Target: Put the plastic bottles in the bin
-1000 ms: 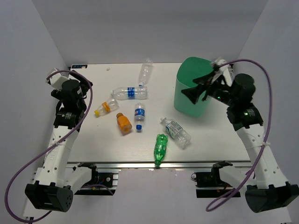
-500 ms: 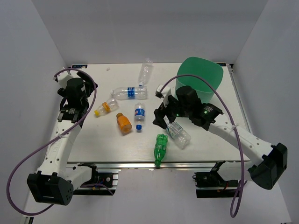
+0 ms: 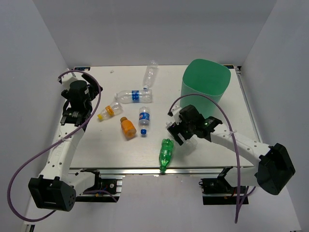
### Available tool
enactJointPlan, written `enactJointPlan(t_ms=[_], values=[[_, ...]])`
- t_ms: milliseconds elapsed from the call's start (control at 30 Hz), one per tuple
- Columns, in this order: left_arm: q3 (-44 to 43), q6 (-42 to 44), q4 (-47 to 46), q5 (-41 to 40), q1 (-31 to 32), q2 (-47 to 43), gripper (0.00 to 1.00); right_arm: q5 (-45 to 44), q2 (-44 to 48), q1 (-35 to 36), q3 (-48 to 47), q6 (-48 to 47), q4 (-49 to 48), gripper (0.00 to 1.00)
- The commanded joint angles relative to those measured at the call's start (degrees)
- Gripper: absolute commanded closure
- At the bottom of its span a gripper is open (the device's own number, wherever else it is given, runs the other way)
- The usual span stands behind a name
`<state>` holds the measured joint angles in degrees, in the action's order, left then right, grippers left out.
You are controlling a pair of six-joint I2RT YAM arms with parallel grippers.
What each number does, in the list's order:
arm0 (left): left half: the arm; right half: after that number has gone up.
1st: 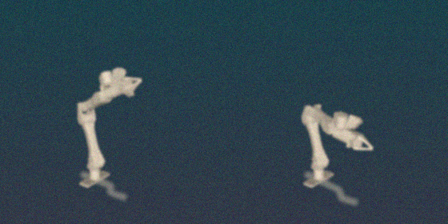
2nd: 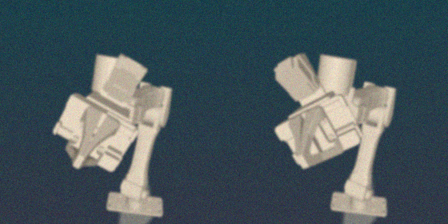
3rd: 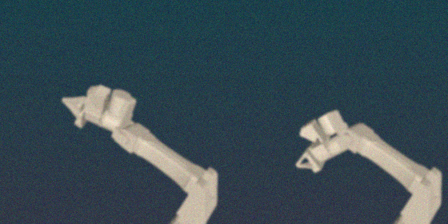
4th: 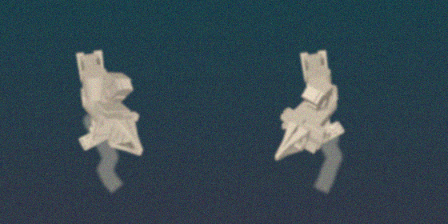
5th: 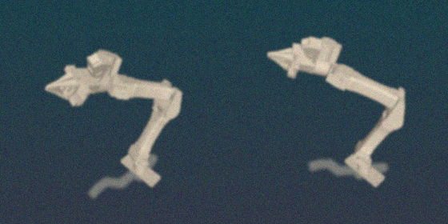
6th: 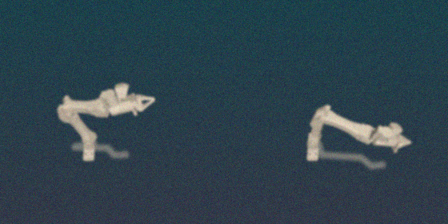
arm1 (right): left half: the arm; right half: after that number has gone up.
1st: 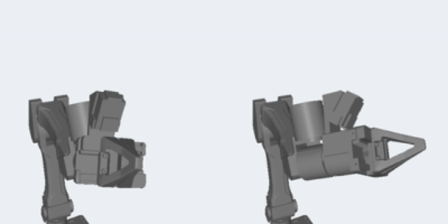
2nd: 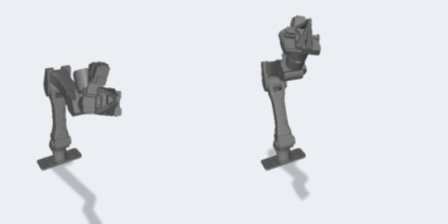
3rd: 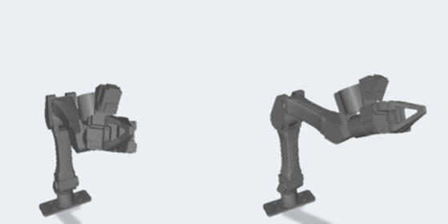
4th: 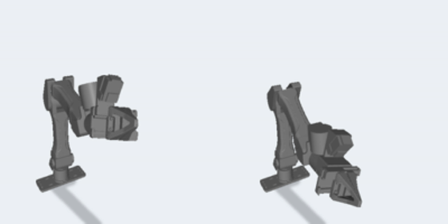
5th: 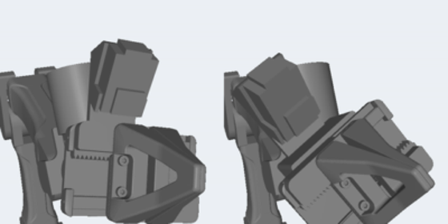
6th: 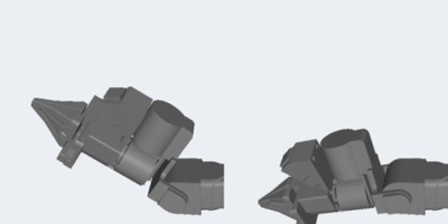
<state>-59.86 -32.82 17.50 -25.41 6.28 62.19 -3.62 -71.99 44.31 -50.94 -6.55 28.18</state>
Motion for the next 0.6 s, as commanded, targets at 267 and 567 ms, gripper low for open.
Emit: enactJointPlan(t_ms=[267, 567], values=[[0.00, 1.18, -0.53, 0.18, 0.04, 1.44, 0.02, 5.72, -6.32, -3.71, 4.18, -1.72, -8.66, 0.11], [0.18, 1.18, -0.01, -0.61, 0.04, 2.32, 0.02, 6.43, -11.77, -5.64, 4.71, -3.38, -12.46, 0.35]])
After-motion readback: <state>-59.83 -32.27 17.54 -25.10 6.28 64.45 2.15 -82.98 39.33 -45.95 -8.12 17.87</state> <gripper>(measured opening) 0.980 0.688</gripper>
